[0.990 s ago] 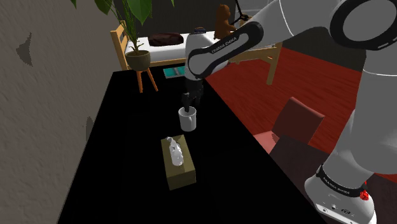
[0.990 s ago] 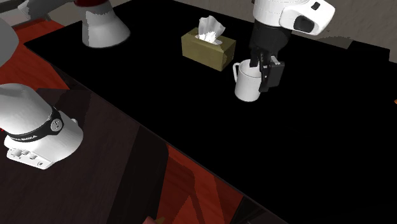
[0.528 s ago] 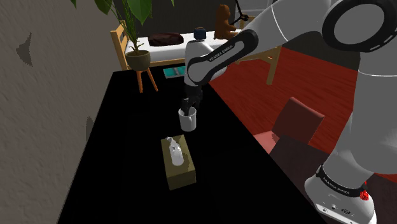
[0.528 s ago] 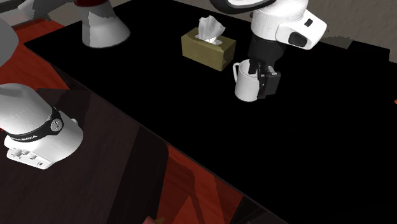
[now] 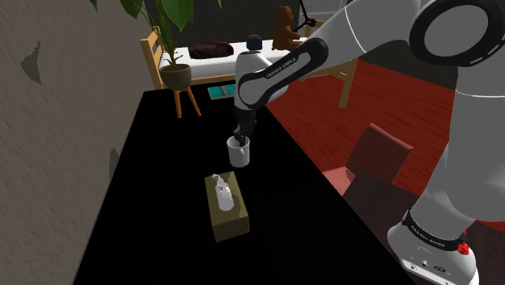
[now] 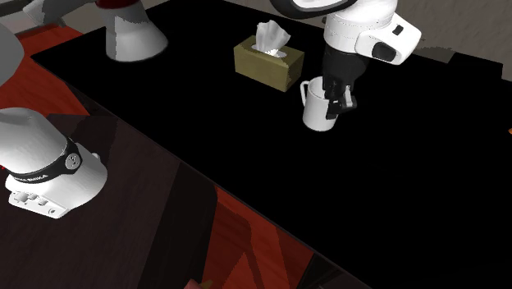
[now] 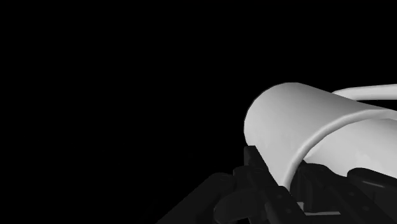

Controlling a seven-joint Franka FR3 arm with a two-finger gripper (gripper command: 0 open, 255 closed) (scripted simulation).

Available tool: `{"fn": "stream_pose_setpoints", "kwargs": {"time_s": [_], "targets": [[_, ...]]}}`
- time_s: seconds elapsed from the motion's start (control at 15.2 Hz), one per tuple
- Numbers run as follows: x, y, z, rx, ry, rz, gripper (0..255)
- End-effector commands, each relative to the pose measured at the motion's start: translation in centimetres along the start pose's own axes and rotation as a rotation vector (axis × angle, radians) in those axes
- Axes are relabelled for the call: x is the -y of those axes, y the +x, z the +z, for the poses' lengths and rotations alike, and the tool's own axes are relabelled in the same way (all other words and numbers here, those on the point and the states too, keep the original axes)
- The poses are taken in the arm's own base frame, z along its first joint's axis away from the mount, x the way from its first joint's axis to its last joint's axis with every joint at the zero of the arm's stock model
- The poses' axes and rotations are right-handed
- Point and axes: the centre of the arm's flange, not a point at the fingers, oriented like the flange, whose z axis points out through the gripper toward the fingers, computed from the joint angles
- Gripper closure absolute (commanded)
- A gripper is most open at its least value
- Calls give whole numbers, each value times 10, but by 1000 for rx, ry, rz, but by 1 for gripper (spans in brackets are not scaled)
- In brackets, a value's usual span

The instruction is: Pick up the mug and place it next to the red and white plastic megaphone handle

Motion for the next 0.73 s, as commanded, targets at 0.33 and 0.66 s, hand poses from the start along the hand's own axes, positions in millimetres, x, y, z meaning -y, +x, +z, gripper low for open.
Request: {"fn": "stream_pose_setpoints", "kwargs": {"time_s": [0.33,0.66], "targets": [[0,0,0,0,0,0,255],[2,2,-21,0,0,0,255]]}}
